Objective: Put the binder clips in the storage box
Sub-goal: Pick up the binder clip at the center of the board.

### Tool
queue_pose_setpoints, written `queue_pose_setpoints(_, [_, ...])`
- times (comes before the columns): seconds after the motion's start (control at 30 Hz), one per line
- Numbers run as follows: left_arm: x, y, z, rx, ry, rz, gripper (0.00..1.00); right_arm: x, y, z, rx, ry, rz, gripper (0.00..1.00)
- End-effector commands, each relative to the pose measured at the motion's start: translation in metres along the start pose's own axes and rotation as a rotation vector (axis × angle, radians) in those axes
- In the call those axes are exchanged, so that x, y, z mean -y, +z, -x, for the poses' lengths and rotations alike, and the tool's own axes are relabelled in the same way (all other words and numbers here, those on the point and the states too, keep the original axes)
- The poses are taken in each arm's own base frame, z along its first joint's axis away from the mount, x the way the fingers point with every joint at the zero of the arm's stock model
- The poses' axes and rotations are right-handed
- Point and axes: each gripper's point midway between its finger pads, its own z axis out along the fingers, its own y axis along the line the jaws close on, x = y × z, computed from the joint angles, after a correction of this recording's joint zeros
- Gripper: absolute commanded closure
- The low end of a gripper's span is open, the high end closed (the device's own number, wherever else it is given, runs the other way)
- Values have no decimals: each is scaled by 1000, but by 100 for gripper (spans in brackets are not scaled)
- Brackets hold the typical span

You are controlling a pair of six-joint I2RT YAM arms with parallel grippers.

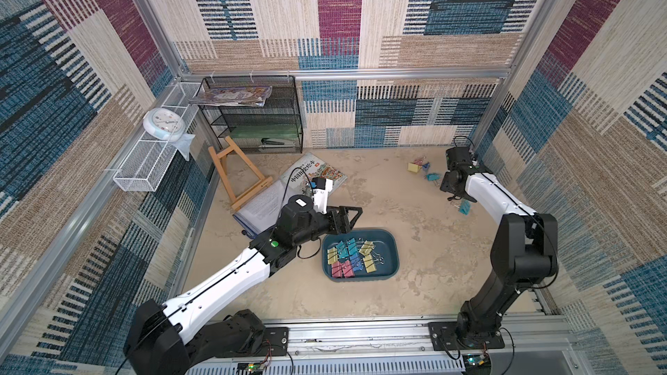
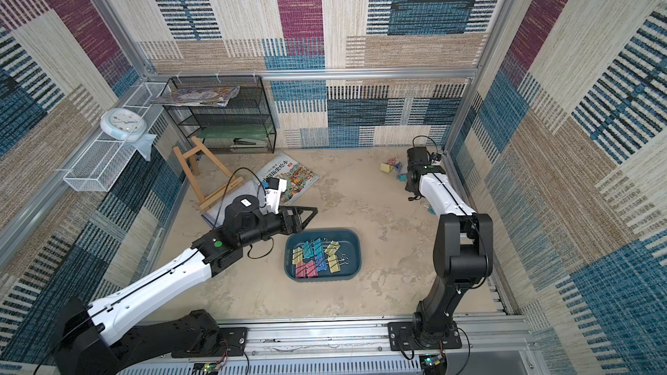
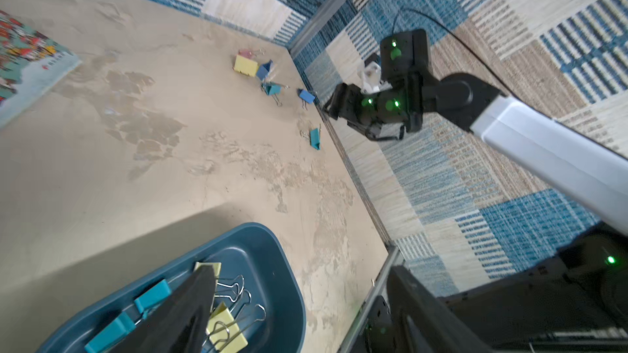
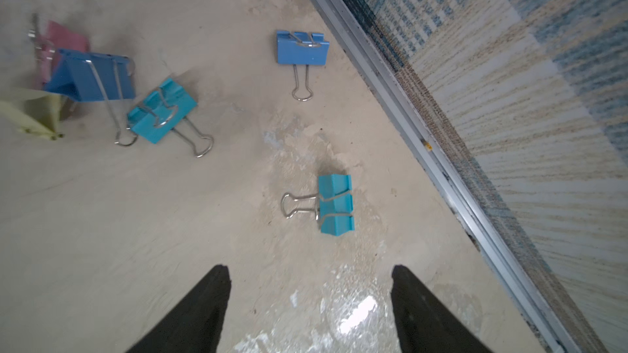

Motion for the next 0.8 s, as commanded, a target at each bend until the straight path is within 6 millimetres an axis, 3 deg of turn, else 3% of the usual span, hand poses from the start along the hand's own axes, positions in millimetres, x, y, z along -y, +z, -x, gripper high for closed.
queue_pose_setpoints(0.0, [24,18,-23,-138,72,-113,14,2,22,-1,-48,-117,-29,27])
queue_pose_setpoints(0.13, [33,32,-38,-200,125,-138,10,3,36,1,-73,-141,-57,48])
queue_pose_setpoints(0.3, [31,29,-52,-255,176,-144,3,3,45,-8,-100,-170,-70,73])
queue_pose_setpoints(0.53, [21,2,-67,-320,294,-78,1,15,50,-27,-128,-214,-118,77])
queue_pose_setpoints(0.77, [22,-9,-69,-310,307,-84,1,18,55,-35,-123,-237,-123,92])
